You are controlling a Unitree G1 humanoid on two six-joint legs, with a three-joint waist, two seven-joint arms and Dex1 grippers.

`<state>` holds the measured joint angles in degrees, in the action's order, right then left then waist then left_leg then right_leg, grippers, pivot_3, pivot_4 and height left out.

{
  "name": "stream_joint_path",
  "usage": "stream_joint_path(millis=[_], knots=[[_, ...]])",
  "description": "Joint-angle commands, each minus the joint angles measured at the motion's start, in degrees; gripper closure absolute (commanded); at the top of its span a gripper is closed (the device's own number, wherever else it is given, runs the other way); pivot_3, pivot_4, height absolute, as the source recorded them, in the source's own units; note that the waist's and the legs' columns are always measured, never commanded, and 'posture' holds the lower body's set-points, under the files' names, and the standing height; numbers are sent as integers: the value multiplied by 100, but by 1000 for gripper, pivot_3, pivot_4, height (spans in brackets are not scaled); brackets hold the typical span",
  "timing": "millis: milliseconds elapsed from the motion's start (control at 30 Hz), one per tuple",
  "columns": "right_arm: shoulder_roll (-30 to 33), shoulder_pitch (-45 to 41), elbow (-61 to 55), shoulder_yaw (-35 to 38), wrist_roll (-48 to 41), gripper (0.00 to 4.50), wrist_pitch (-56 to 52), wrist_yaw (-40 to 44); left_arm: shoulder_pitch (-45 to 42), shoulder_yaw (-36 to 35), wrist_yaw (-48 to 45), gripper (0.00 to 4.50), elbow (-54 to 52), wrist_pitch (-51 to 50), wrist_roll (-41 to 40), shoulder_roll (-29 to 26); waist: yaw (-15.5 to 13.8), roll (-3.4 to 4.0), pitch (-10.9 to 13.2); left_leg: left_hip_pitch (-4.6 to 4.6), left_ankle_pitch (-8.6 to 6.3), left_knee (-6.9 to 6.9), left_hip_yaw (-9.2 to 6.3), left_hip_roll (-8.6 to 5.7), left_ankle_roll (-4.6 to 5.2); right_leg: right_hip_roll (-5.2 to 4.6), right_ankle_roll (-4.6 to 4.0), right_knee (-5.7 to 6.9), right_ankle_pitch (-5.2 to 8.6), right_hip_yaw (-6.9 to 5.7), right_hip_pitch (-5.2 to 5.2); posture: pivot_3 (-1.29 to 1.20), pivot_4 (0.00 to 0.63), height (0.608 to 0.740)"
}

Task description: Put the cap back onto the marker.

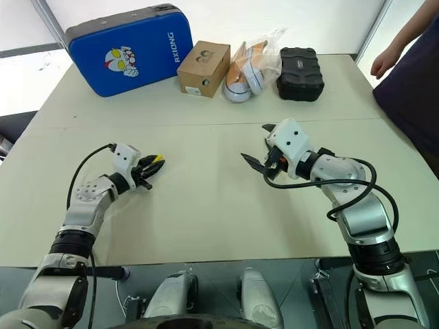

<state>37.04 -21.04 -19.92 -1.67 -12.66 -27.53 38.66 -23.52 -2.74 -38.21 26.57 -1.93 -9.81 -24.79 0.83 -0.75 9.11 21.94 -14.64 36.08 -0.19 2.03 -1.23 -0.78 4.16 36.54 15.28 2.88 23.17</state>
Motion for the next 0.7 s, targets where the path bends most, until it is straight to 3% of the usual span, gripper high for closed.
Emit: stream_joint_path(millis=[33,200,700], knots=[[18,-75,-150,59,-19,0,75,36,124,-30,38,4437,-82,-70,40,-37,2,0,0,-1,0,0,0,0,0,0,0,1,0,0,0,0,150,740],[-22,60,-150,104,-28,0,-96,-52,327,-66,-7,4437,-476,-194,-16,-105,12,0,0,-1,0,-3,1,0,0,0,0,1,0,1,0,0,150,740],[-762,501,1237,456,251,0,-201,-1277,1491,-266,24,4437,-4306,-2062,-827,-564,4,-1,0,5,0,-3,5,0,0,-10,-3,-1,2,5,3,0,150,740]])
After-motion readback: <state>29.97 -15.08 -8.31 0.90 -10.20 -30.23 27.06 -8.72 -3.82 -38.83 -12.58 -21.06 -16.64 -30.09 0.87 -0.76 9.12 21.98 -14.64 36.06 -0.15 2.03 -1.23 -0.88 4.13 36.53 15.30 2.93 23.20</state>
